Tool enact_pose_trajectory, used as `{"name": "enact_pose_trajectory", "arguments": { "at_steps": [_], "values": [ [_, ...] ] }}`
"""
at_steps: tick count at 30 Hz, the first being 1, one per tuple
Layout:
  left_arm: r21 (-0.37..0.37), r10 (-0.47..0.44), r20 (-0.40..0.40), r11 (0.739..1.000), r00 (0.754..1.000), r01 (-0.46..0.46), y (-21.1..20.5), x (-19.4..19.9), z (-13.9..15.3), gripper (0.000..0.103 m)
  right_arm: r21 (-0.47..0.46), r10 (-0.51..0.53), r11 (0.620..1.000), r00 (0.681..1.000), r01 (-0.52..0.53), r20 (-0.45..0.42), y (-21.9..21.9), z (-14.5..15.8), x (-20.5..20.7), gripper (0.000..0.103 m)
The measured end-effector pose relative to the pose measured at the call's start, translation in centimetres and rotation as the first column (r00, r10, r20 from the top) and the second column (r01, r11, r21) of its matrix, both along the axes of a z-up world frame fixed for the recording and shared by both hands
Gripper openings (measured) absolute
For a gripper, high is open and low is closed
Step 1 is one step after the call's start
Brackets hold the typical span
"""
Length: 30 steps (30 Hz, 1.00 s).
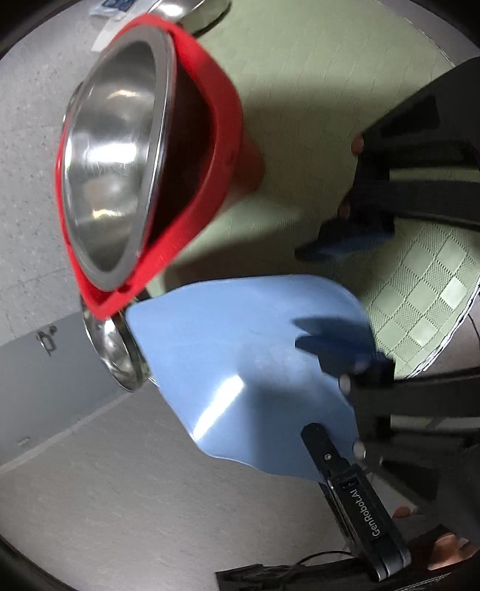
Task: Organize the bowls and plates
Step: 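Grasp the light-blue plate edge with the right tool while the left tool grips it, then lift the blue plate and stand it inside the red basin, then release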
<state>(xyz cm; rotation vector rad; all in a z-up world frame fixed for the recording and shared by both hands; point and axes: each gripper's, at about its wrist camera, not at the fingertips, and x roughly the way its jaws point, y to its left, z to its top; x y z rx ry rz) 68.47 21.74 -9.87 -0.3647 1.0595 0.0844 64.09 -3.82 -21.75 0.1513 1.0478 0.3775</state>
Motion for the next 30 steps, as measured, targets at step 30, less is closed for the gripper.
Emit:
{"name": "enact_pose_trajectory", "arguments": {
  "at_steps": [30],
  "values": [
    [0.064, -0.165, 0.261, 0.986, 0.951, 0.153, -11.3, 6.7, 9.8, 0.019, 0.027, 0.010, 1.000, 0.987, -0.014, 0.158, -11.0, 11.5, 6.0, 0.031]
  ]
}}
